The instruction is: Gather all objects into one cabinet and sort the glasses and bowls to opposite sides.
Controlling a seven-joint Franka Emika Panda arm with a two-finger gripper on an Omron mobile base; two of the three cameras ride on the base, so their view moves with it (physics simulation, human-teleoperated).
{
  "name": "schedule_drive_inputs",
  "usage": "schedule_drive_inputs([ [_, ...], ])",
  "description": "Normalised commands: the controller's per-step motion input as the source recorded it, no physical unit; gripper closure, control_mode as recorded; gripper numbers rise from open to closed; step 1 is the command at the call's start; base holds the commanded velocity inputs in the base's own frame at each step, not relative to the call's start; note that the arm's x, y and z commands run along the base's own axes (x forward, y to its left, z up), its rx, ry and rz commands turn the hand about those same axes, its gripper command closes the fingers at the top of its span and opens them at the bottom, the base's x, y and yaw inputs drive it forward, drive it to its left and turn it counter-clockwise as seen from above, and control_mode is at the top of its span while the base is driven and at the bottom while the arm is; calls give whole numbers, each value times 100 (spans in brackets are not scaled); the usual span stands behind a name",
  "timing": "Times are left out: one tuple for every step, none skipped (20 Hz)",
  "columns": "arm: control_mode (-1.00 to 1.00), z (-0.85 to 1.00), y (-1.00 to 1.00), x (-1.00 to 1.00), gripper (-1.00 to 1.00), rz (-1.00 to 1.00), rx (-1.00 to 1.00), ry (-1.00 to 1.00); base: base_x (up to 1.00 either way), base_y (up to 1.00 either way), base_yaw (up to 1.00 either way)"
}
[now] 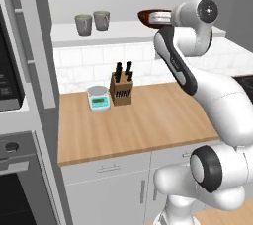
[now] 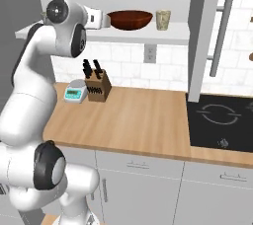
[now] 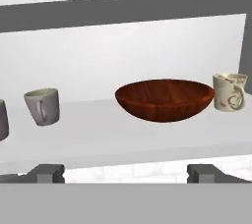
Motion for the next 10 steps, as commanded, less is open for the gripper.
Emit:
schedule_drive_inputs([
  [-100, 46, -100, 17, -100, -1, -9, -2, 0, 0, 0],
  [-100, 32, -100, 19, -100, -1, -7, 0, 0, 0, 0],
  [-100, 22, -100, 30, -100, -1, -7, 0, 0, 0, 0],
  [-100, 19, -100, 24, -100, -2, -9, 0, 0, 0, 0],
  [-100, 13, -100, 22, -100, -2, -11, 0, 0, 0, 0],
  [-100, 6, -100, 13, -100, -4, -12, 0, 0, 0, 0],
  [-100, 0, -100, 4, -100, -6, -13, 0, 0, 0, 0],
  [-100, 0, -100, 0, -100, -11, -15, 0, 0, 0, 0],
  [-100, 0, -100, 0, -100, -14, -15, 0, 0, 0, 0],
  [-100, 0, -85, 0, -100, -20, -14, 0, 0, 0, 0],
])
